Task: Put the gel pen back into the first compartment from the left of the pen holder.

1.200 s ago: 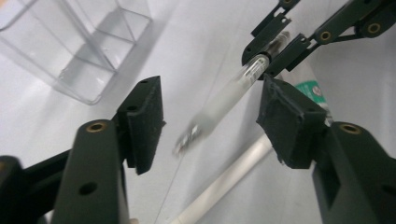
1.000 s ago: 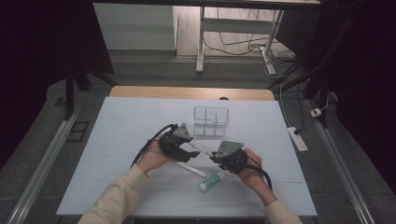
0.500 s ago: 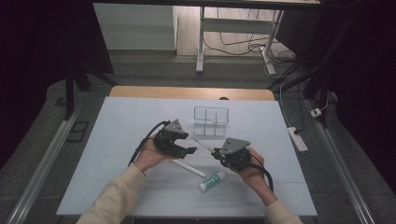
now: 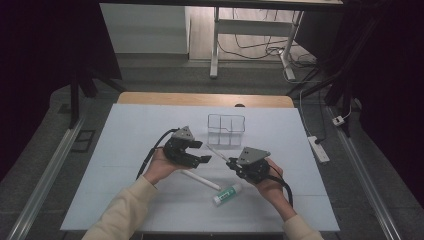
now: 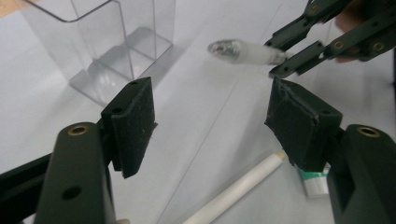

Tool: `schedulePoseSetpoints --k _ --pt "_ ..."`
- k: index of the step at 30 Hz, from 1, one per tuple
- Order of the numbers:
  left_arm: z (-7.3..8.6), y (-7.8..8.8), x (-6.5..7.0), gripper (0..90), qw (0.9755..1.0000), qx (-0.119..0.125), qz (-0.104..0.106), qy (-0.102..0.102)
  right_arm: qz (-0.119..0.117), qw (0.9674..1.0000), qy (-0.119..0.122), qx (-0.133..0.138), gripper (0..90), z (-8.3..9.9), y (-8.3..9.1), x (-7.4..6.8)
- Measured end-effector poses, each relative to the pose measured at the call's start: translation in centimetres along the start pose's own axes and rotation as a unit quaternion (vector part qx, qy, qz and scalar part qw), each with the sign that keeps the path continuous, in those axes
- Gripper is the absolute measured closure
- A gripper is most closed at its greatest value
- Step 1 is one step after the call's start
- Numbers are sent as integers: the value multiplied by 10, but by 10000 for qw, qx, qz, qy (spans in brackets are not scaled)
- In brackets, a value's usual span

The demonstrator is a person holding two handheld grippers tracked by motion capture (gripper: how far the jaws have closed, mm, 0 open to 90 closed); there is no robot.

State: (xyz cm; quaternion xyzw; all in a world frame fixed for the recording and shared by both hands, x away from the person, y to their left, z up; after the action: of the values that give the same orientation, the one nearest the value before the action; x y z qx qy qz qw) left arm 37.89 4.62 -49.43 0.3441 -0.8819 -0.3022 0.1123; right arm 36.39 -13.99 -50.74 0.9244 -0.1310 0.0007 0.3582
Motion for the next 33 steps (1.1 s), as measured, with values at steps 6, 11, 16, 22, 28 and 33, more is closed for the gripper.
schedulePoseSetpoints --k 6,11,16,22,28,33 --pt "-1 -1 3 334 9999 84 120 76 -45 10000 51 -5 786 -1 -4 -3" --pt "-2 -4 4 386 9996 117 197 146 -75 9999 85 3 785 -1 -9 -6" --pt "-1 -5 5 498 9993 115 304 174 -152 9998 140 -51 785 0 -13 -9" --pt "0 -8 7 565 9988 48 466 172 -151 9997 178 -13 785 -1 -16 -11" --pt "0 -7 9 631 9975 34 681 205 -136 9997 178 -54 785 0 -16 -11" --pt "0 -6 12 701 9960 38 880 131 -151 9994 236 -179 781 3 -19 -11"
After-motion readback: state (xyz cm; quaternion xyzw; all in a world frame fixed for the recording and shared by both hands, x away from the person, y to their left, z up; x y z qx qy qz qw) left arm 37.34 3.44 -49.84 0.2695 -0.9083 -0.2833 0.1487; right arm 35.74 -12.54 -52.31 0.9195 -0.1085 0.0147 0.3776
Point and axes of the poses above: each handheld gripper's, and its own axes: y roughly backward along the jaws, z roughly out of its underside, x roughly to its right, the point moved 6 cm from there along -y, roughly forward along the jaws, and after that the axes turned 15 degrees about -z, right-handed, at the moved point
